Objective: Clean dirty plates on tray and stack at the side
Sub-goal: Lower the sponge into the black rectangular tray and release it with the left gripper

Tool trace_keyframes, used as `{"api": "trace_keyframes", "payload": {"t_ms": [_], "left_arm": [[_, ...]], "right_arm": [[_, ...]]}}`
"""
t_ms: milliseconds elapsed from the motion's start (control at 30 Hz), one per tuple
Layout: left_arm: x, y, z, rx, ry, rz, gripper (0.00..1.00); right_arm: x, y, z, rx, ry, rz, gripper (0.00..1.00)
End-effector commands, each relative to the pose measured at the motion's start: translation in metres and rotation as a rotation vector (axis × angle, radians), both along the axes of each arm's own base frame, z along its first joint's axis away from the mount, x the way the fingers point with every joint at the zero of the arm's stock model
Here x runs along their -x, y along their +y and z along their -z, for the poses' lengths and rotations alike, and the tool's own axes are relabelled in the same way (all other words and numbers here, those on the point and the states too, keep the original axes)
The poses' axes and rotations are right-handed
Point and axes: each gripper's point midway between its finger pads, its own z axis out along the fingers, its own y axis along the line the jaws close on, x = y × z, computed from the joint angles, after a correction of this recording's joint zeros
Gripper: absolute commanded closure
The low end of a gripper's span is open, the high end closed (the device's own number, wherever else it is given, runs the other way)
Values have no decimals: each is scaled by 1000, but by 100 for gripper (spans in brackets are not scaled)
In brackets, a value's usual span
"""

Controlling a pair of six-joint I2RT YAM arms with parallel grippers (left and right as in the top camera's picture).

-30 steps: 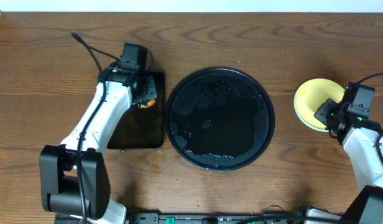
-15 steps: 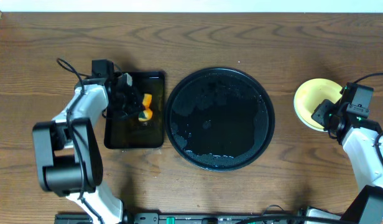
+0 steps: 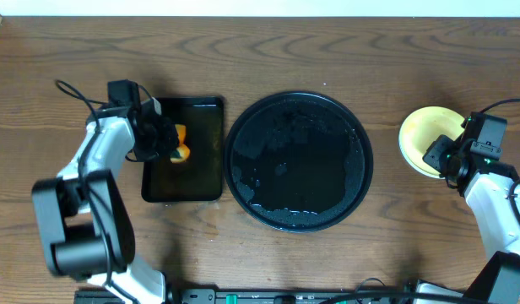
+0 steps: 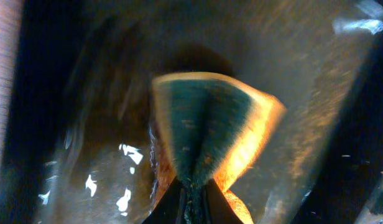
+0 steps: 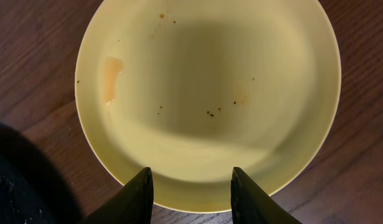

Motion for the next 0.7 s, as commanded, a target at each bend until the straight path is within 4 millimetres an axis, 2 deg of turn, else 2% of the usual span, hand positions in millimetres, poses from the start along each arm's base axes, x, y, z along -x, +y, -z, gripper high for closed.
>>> {"api": "trace_keyframes", "payload": {"t_ms": [0, 100, 367, 533, 667], "left_arm": [[-7, -1, -30, -55, -85, 18, 92], [-4, -9, -26, -73, -68, 44, 92], [10, -11, 1, -296, 14, 105, 92], [16, -24, 21, -306, 61, 154, 92], [17, -25, 27, -306, 78, 159, 92]], "right_arm": [[-5, 3, -3, 6, -8, -24, 62], [-5, 3, -3, 6, -8, -24, 62], [-5, 3, -3, 6, -8, -24, 62], [-4, 3, -3, 8, -6, -29, 62], [-4, 3, -3, 18, 0, -48, 62]]}}
